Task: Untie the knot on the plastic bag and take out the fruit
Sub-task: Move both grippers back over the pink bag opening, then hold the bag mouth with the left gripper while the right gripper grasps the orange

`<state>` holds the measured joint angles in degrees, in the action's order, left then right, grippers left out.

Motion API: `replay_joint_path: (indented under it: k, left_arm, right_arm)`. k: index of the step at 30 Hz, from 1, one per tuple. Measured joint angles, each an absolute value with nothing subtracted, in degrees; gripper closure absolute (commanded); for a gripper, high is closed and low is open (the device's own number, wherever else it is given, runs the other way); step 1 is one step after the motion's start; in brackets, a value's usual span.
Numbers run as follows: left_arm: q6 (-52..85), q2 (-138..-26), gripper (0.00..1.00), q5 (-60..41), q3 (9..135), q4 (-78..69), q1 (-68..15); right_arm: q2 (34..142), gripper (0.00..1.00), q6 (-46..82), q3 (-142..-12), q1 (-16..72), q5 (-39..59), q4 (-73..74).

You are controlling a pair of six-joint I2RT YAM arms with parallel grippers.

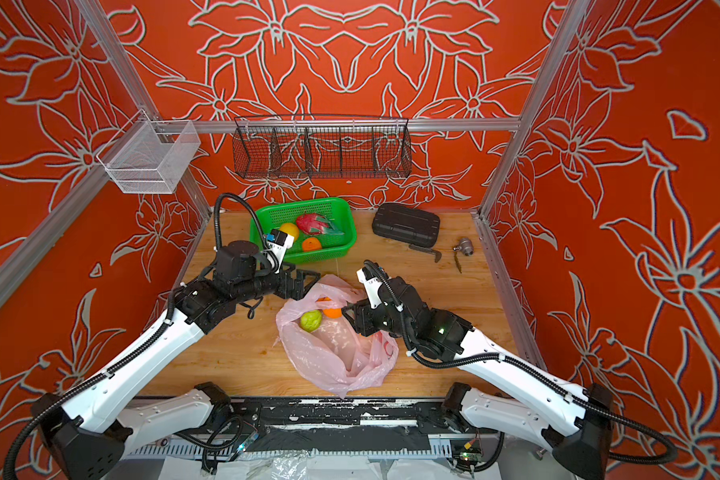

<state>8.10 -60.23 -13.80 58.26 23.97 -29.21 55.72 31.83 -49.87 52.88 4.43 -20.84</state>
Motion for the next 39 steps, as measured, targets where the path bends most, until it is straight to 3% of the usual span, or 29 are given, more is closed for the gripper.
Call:
replay_joint_path:
  k: [11,19,27,39]
  left_arm:
    - [-1.6,-60.4,0.05,-7.5,50.6,25.9,-29.7]
    - [-0.5,-66.1,0.34,-7.4,50.6,23.2,-29.7]
    - [1.5,-66.2,0.64,-9.5,51.7,22.1,-29.7]
    - [3.7,-68.9,0.85,-11.9,54.9,21.7,-29.7]
  right_arm:
    - [58.3,0.51,36.1,-45.6,59.8,-0.6,-20.9]
    - [67.2,0.5,36.8,-45.6,63.3,-10.9,-21.4]
    - [71.0,0.28,40.0,-45.6,63.4,-22.7,-23.9]
    - [73.5,0.16,40.5,-43.7,59.7,-25.5,-20.5]
